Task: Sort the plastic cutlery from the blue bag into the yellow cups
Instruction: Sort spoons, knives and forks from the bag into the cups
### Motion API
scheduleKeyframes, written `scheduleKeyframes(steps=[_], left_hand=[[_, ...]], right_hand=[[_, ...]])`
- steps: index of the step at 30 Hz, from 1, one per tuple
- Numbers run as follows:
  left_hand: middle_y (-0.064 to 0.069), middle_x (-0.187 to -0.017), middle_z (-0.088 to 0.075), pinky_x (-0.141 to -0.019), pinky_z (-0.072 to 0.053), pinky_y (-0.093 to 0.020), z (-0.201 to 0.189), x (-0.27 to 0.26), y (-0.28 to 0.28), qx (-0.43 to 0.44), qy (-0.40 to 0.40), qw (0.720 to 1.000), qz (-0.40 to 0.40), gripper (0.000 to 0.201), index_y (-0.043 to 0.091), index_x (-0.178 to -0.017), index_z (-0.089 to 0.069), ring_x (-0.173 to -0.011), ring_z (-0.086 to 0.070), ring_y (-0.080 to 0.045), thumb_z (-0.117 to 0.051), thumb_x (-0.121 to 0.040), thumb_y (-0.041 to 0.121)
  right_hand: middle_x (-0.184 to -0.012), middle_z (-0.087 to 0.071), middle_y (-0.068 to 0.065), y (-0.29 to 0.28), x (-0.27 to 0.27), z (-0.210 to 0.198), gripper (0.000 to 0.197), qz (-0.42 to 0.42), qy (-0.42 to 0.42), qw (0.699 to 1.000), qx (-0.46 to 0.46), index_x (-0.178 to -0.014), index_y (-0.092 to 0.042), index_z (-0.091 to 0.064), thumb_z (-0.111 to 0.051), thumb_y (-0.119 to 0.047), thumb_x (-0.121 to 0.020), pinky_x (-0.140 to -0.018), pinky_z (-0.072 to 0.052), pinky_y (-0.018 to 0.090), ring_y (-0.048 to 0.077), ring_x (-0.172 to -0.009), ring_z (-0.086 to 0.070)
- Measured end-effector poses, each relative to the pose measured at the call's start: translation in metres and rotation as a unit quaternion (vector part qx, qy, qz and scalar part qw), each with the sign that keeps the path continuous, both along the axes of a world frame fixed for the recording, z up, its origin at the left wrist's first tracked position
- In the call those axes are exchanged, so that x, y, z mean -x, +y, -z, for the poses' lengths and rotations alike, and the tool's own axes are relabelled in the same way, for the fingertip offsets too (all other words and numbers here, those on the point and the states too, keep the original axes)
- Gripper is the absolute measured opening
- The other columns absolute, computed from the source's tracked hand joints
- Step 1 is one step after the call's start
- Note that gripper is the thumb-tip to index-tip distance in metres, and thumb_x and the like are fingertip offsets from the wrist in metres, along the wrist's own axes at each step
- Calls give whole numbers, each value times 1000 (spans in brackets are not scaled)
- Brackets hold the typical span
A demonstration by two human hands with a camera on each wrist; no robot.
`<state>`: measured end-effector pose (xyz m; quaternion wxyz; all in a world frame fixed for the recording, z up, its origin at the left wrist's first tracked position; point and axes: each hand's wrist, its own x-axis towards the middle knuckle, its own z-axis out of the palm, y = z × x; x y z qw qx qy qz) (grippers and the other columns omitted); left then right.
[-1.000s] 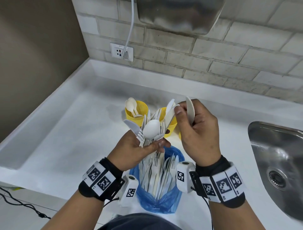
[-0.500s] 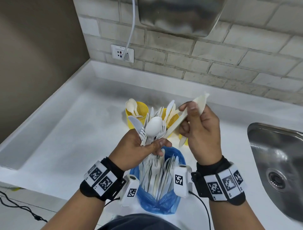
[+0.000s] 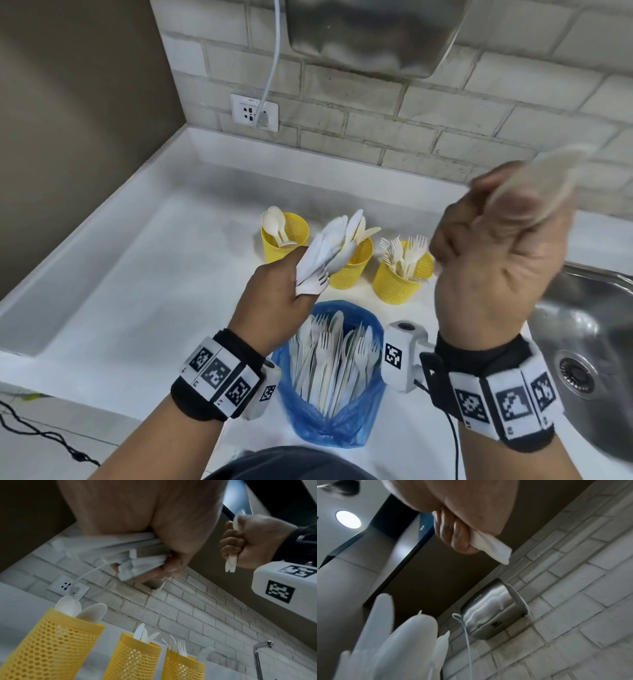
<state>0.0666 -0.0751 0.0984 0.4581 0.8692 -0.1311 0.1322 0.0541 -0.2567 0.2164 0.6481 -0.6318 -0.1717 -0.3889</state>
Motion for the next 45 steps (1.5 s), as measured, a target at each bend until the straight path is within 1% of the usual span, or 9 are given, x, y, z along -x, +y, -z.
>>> scheduleKeyframes(steps=[9, 12, 14, 19, 24, 31, 35, 41, 45], left_hand=[[5, -91, -72, -62, -53, -37, -2, 0, 4, -82, -8, 997, 4, 40, 37, -124, -54, -74, -65, -27, -60, -87, 26], [6, -93, -72, -65, -55, -38, -1, -1, 4, -79, 2, 997, 12, 39, 36, -126, -55, -75, -64, -24, -61, -89, 24], [9, -92, -71, -66, -55, -37, 1, -2, 4, -71, 8, 997, 13, 38, 36, -127, -56, -76, -65, -21, -62, -90, 27], [18, -86, -61, -65, -56, -38, 5, 0, 5, -50, 23, 998, 15, 33, 37, -123, -56, -73, -62, -16, -64, -91, 28], [11, -94, -72, -69, -56, -41, 1, 1, 2, -27, 27, 999, 31, 35, 37, -125, -55, -80, -67, -18, -59, -92, 30], [6, -91, -72, -66, -55, -42, 1, 1, 0, -46, 20, 998, 37, 33, 37, -121, -53, -77, -66, -21, -55, -89, 30], [7, -80, -65, -56, -50, -35, 4, 1, 2, -93, 12, 995, 29, 30, 29, -119, -56, -65, -59, -22, -61, -90, 25], [1, -88, -71, -57, -50, -35, 5, -1, 1, -160, 12, 987, 9, 35, 30, -123, -54, -69, -62, -29, -66, -91, 25], [-2, -88, -71, -57, -52, -36, 4, -2, 1, -212, 16, 977, -11, 41, 28, -126, -53, -69, -63, -32, -67, -88, 23]], right_hand=[[-54, -45, -22, -6, 1, 28, 24, -183, 161, 927, 286, -105, -16, -75, -70, 1, -88, -49, -33, 24, 3, -45, -28], [-64, -58, -33, -9, -3, 28, 15, -213, 161, 914, 304, -100, -5, -76, -73, 5, -90, -58, -36, 6, -6, -51, -50], [-78, -70, -24, -9, -4, 26, 12, -222, 161, 913, 302, -100, -6, -77, -73, 0, -91, -69, -46, 10, -1, -72, -67], [-72, -66, -23, -14, 1, 14, 9, -238, 149, 935, 215, -97, -10, -70, -64, -5, -92, -62, -40, 4, -6, -58, -56], [-54, -39, 1, -16, 0, 18, 9, -248, 209, 919, 223, -100, -20, -72, -74, -21, -91, -56, -36, 18, 12, -49, -32], [-78, -64, 5, -10, -3, 25, 6, -233, 164, 911, 296, -99, -14, -72, -71, -19, -96, -62, -48, 40, 26, -65, -57], [-70, -49, -12, -8, -1, 24, 7, -217, 155, 954, 138, -96, -22, -57, -56, -19, -102, -52, -39, 20, 8, -53, -44], [-90, -54, 11, -15, -10, 11, 14, -199, 131, 960, -145, -101, -13, -45, -34, -18, -107, -61, -44, 34, 26, -71, -49], [-80, -53, 14, -16, -10, 2, 10, -146, 35, 973, -174, -110, -11, -34, -25, -12, -112, -68, -52, 46, 31, -65, -60]])
